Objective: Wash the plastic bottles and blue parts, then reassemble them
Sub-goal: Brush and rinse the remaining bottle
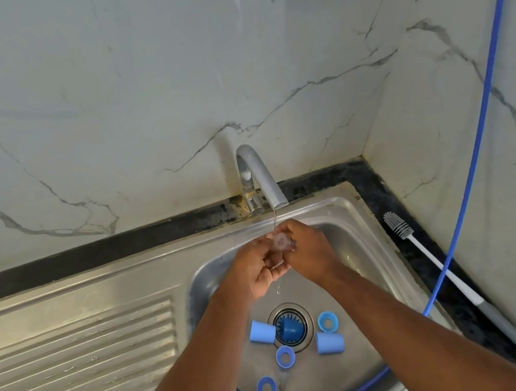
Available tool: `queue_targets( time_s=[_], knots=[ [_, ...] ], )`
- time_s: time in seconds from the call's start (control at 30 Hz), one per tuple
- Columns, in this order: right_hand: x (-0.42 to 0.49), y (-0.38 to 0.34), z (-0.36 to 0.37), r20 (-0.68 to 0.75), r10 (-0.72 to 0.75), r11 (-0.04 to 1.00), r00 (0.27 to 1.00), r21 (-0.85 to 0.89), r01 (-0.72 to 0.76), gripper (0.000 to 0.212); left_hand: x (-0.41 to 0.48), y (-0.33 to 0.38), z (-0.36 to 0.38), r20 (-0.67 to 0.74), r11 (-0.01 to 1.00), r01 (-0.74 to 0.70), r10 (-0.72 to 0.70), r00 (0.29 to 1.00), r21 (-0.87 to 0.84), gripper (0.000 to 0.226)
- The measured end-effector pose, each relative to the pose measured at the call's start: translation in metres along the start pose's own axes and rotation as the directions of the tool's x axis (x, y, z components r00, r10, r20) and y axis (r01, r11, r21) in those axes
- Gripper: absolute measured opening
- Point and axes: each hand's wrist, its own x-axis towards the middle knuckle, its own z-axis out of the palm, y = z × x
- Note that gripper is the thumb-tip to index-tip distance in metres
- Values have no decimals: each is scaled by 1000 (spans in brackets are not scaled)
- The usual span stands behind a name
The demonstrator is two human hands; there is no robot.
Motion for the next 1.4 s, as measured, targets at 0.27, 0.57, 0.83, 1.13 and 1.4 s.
queue_targets(
  time_s=[0.27,0.57,0.83,1.13,1.4],
  knots=[
    [-3,7,0,19,-45,997,999,62,44,40,-4,-5,2,-66,922,-304,328,942,241,19],
    [-32,21,-9,51,-12,997,999,-82,16,33,-27,-33,4,-34,798,-333,403,915,502,14],
    [-103,67,-74,-414,-100,951,905,-308,-36,9,-45,-84,55,29,874,-278,291,956,398,11],
    [-161,169,-148,-615,245,873,750,-197,-446,16,-59,-138,118,143,877,-196,148,979,438,17],
    [-150,171,-153,-458,260,731,850,-483,-483,10,-72,-149,124,170,858,-217,153,973,466,20]
  ],
)
